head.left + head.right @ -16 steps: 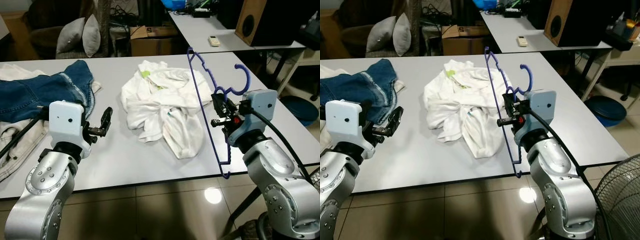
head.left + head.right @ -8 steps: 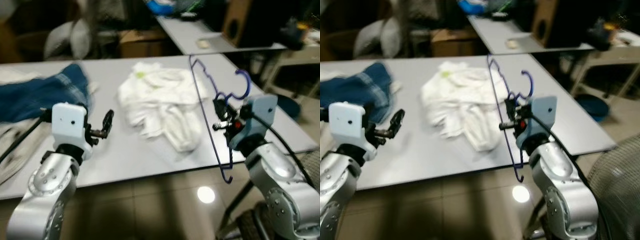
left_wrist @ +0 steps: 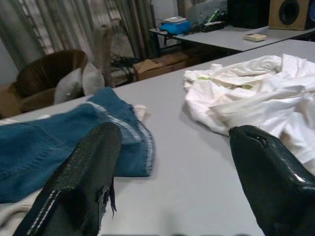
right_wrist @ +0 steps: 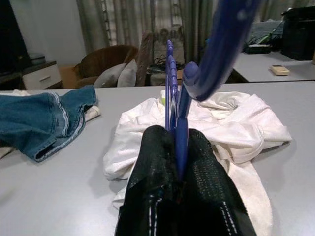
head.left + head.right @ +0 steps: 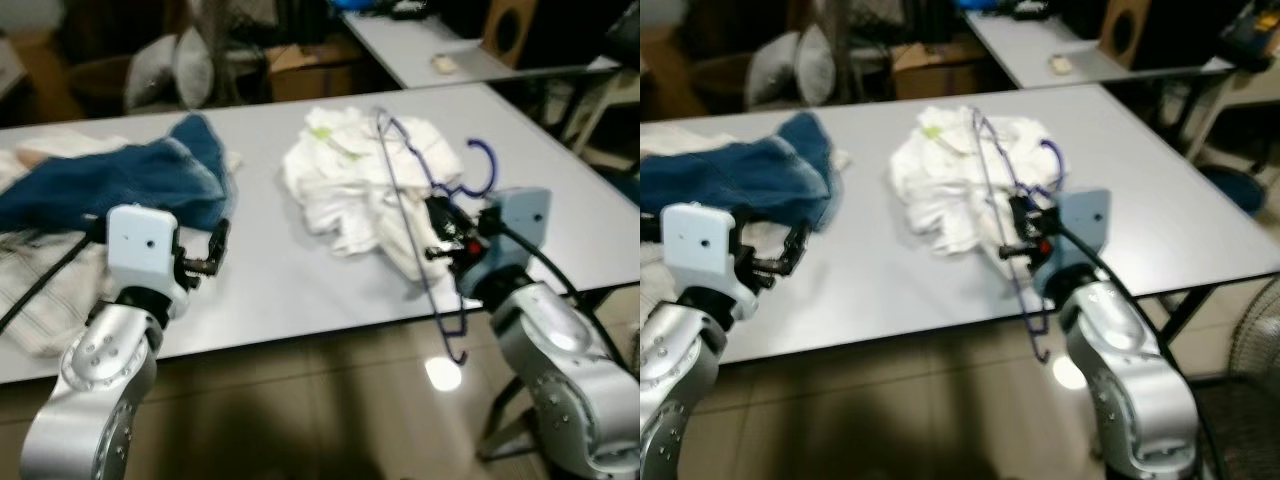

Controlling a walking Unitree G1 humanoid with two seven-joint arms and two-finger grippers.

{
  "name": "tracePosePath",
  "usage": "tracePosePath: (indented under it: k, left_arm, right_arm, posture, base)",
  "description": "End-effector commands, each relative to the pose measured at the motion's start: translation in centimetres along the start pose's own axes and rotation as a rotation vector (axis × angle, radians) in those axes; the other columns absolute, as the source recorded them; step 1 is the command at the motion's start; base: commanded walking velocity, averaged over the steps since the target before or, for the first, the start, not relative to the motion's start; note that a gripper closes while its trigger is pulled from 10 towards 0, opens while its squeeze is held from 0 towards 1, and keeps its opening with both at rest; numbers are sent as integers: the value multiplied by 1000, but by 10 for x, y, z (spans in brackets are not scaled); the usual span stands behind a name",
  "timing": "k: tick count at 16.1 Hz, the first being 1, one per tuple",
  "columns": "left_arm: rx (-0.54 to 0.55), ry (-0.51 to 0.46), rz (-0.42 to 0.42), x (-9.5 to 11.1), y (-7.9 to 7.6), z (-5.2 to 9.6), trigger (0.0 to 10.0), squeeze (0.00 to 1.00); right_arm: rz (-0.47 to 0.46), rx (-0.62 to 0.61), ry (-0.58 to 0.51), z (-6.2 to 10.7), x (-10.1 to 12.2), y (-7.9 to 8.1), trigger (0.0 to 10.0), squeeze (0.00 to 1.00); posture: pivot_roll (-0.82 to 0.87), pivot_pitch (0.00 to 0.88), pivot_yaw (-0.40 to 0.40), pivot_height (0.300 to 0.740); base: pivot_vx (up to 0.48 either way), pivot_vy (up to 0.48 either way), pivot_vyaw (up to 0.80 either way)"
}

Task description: Hang hanger

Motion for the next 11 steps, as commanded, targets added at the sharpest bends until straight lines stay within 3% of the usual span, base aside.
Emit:
tracePosePath:
  k: [1,11]
  left_arm:
    - [15,3,-16,1,4,1,10000,0]
    - [6,1,-25,2,3,0,10000,0]
  right_arm:
    - [-6,22,-21,0,5,6,10000,0]
    - [2,26,-24,-2,5,7,10000,0]
  posture:
    - [-38,0,44,740]
    - [-37,0,47,740]
  base:
    - [0,315,0]
    - [0,315,0]
Point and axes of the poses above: a point about 5 cm out from each wrist's last joint towards the gripper, its own z axis pointing back from the gripper into the wrist, its own x axis along the axis of the wrist's last joint, y = z × x, the point moved 4 cm from there along -z, pointing out of the wrist towards the gripper, and after that the axes turned 5 degrees about -z, right-handed, at the moved point
